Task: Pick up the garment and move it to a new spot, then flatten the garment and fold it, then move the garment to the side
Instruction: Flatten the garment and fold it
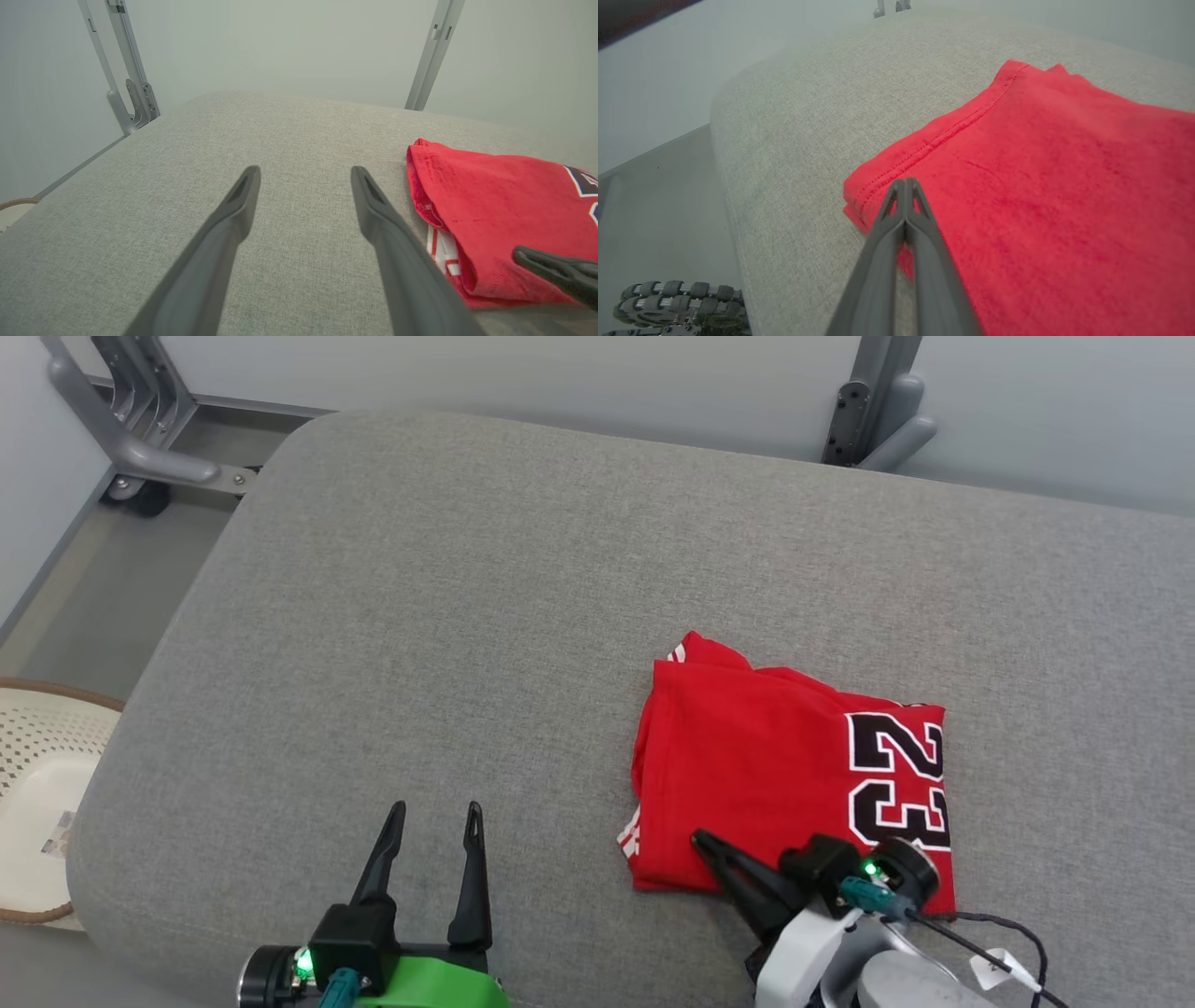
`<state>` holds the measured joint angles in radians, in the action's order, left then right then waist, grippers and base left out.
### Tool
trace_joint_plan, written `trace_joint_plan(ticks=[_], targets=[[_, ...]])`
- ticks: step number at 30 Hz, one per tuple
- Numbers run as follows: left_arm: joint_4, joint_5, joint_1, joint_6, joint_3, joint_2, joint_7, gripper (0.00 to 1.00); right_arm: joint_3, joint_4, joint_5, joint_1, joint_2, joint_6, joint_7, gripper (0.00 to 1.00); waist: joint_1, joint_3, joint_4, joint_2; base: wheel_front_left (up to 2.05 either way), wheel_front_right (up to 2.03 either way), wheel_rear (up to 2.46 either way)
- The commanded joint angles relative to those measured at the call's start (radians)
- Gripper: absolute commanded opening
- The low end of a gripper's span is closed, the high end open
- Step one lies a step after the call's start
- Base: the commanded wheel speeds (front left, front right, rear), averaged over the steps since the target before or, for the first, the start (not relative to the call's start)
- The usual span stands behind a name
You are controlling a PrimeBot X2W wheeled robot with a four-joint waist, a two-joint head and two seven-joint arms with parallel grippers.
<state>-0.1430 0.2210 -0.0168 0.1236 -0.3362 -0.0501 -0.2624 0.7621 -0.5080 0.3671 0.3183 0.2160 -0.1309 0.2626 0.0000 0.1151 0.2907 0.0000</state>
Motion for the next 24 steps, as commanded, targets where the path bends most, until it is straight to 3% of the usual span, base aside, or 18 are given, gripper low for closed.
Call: trace_joint_plan(ticks=[1,3,4,5,6,8,13,24], targets=[[0.006,0.003,-0.009,0.006,0.007,-0.001,-0.002,1.0,-0.026,0.024,-0.001,-0.016,0.016,0.0,0.002,0.0,0.0,-0.003,-0.015,0.0,0.0,0.0,0.0],[0.02,0.008,-0.016,0.009,0.018,-0.001,-0.002,1.0,-0.082,0.071,-0.016,-0.038,0.017,0.0,0.002,0.0,0.0,-0.005,-0.036,0.0,0.0,0.0,0.0],[0.024,0.01,-0.019,0.008,0.024,-0.001,-0.002,1.0,-0.116,0.094,-0.027,-0.049,0.017,0.0,0.002,0.07,0.0,-0.006,-0.048,0.0,0.0,0.0,0.0],[0.029,0.011,-0.02,0.006,0.03,-0.001,-0.002,1.0,-0.154,0.118,-0.038,-0.061,0.014,0.0,0.002,0.49,0.0,-0.008,-0.061,0.0,0.0,0.0,0.0],[0.032,0.012,-0.022,0.004,0.036,-0.001,-0.002,1.0,-0.192,0.14,-0.05,-0.074,0.01,0.0,0.002,1.0,0.0,-0.009,-0.075,0.0,0.0,0.0,0.0],[0.036,-0.001,-0.028,-0.005,0.06,-0.001,-0.002,1.0,-0.304,0.2,-0.086,-0.112,-0.01,0.0,0.002,1.0,0.0,-0.016,-0.123,0.0,0.0,0.0,0.0],[0.034,-0.019,-0.045,-0.032,0.101,-0.001,-0.002,1.0,-0.436,0.261,-0.135,-0.171,-0.029,0.0,0.002,1.0,0.0,-0.042,-0.206,0.0,0.0,0.0,0.0],[0.083,-0.014,-0.095,-0.076,0.168,-0.001,-0.002,1.0,-0.571,0.368,-0.196,-0.277,-0.064,0.0,0.002,1.0,0.0,-0.108,-0.321,0.0,0.0,0.0,0.0]])
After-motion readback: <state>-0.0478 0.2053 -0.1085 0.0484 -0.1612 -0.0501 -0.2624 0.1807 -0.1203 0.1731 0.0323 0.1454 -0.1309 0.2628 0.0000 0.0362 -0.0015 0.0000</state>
